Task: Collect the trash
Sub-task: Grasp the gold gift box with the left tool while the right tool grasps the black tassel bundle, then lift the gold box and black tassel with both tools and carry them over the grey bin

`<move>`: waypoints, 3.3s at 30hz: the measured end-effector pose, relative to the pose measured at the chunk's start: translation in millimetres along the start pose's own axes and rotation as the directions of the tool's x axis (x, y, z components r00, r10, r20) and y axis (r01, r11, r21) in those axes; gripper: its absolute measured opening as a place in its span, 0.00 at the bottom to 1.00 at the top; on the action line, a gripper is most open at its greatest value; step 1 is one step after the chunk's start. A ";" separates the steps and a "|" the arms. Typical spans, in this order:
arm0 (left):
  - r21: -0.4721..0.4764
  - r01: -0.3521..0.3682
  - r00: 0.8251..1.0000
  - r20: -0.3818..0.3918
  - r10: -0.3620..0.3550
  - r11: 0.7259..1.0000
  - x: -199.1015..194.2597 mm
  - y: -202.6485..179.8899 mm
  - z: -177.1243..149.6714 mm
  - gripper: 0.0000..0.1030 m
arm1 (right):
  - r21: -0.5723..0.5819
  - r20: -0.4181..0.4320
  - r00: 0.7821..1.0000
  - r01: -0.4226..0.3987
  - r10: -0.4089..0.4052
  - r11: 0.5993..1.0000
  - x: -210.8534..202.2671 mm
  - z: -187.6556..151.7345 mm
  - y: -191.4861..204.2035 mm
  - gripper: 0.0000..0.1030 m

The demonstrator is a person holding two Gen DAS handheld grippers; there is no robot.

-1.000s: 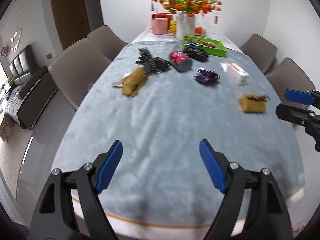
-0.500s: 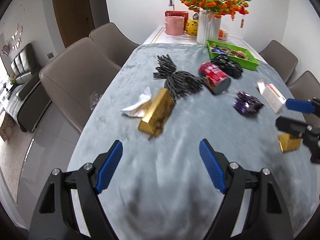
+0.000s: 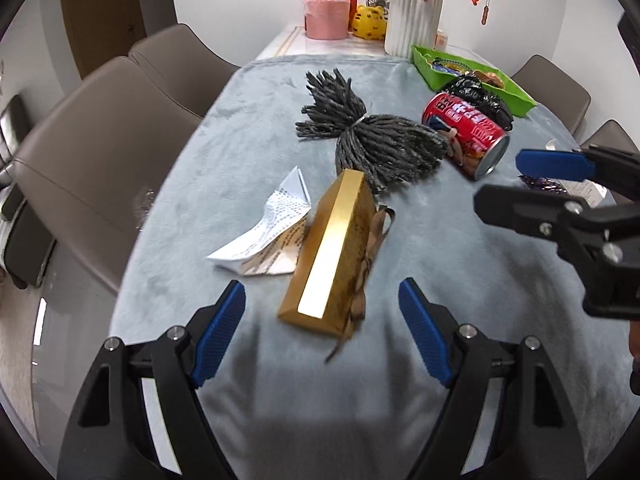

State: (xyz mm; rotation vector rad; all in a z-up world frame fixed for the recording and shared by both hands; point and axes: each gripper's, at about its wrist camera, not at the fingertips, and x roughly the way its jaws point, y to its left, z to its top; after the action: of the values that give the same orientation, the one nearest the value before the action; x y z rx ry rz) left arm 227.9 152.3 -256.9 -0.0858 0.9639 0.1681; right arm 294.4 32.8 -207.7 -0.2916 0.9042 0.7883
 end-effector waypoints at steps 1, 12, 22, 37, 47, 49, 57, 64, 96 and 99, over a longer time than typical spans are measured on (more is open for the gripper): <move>0.003 0.004 1.000 0.002 -0.004 1.000 5.0 1.0 1.4 0.77 | 0.002 -0.001 1.000 0.004 -0.004 1.000 5.4 3.3 -1.9 0.67; 0.014 0.023 1.000 0.012 -0.023 1.000 33.5 -3.6 11.9 0.59 | -0.035 0.000 1.000 0.016 -0.016 0.999 58.7 35.2 -14.4 0.66; -0.003 0.037 0.999 0.003 -0.037 0.999 40.9 -3.2 8.9 0.45 | -0.088 -0.090 0.996 -0.039 0.031 0.995 89.1 33.9 -12.9 0.07; -0.005 0.068 0.997 0.034 -0.067 0.998 -5.9 -7.0 4.2 0.44 | -0.054 -0.034 0.999 -0.042 0.040 0.998 29.0 24.5 -1.3 0.06; 0.067 0.140 0.988 0.048 -0.144 0.988 -51.1 -23.9 -10.8 0.44 | 0.042 -0.003 0.999 0.032 -0.032 0.999 -42.5 -11.1 1.7 0.06; 0.101 0.170 0.984 0.039 -0.174 0.980 -58.8 -33.3 -16.8 0.44 | 0.076 0.002 0.998 0.058 -0.058 0.995 -59.3 -23.7 -0.5 0.06; 0.273 0.291 0.953 0.003 -0.303 0.917 -93.6 -98.0 -40.5 0.44 | 0.266 0.010 0.979 0.194 -0.204 0.944 -141.5 -99.1 -24.4 0.06; 0.450 0.407 0.900 -0.047 -0.434 0.795 -138.6 -199.3 -76.1 0.44 | 0.450 0.001 0.932 0.322 -0.361 0.833 -241.8 -199.2 -48.5 0.06; 0.653 0.643 0.747 -0.422 -0.513 0.400 -164.8 -670.1 -363.4 0.44 | 0.773 -0.350 0.795 0.544 -0.496 0.326 -464.4 -663.9 -166.6 0.06; 0.658 0.627 0.766 -0.422 -0.484 0.418 -130.7 -701.2 -379.9 0.44 | 0.779 -0.353 0.805 0.535 -0.477 0.327 -443.4 -686.2 -195.6 0.06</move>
State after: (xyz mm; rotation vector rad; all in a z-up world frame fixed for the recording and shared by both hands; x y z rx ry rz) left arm -26.2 -607.0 -366.7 0.3959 1.0558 -0.9313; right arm -133.0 -686.0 -287.9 0.3080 1.0759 -0.3485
